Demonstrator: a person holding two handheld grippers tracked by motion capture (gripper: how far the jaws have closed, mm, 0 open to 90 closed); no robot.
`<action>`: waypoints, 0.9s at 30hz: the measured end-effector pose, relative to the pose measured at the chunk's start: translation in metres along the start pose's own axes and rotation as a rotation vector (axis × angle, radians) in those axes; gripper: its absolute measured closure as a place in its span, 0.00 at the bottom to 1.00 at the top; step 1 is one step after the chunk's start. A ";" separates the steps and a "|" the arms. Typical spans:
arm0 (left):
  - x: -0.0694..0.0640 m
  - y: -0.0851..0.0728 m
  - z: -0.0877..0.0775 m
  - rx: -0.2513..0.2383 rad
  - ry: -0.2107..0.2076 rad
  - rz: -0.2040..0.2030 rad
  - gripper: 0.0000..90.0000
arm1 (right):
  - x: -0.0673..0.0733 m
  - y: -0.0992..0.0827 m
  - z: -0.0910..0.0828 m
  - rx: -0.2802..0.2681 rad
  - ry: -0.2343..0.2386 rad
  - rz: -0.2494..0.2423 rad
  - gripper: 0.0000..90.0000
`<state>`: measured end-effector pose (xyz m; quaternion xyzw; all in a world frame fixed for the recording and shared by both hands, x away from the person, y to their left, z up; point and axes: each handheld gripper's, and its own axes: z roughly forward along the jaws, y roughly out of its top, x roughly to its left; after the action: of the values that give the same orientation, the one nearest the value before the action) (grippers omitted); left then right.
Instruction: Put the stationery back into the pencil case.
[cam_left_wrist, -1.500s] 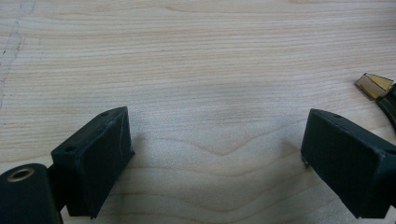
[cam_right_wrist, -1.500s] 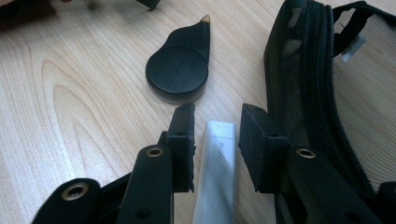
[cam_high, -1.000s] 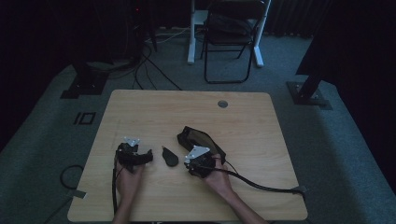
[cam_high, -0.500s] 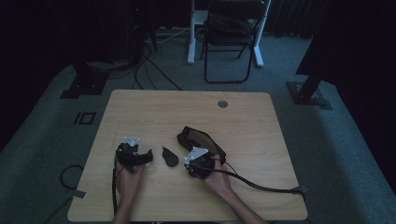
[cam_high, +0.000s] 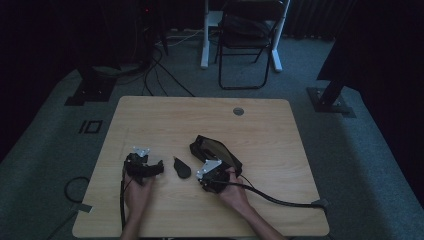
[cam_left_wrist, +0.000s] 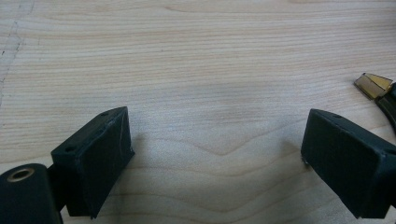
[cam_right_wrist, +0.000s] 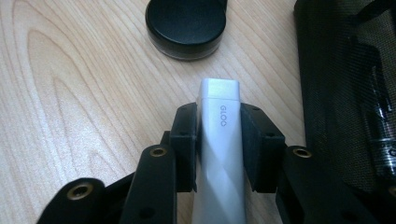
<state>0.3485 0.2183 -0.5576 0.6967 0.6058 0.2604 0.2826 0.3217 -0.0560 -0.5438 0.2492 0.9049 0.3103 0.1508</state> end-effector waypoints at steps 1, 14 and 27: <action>0.000 0.000 0.000 0.000 0.000 0.000 0.10 | 0.000 0.000 0.000 0.001 0.003 0.002 0.77; 0.000 0.000 0.000 0.000 0.000 0.000 0.10 | -0.001 0.001 -0.002 0.025 0.055 0.015 0.79; 0.000 0.000 0.000 0.000 0.000 0.000 0.10 | 0.003 0.000 -0.003 0.016 0.056 -0.008 0.79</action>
<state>0.3486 0.2184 -0.5576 0.6968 0.6057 0.2604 0.2826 0.3182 -0.0556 -0.5418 0.2377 0.9122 0.3094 0.1247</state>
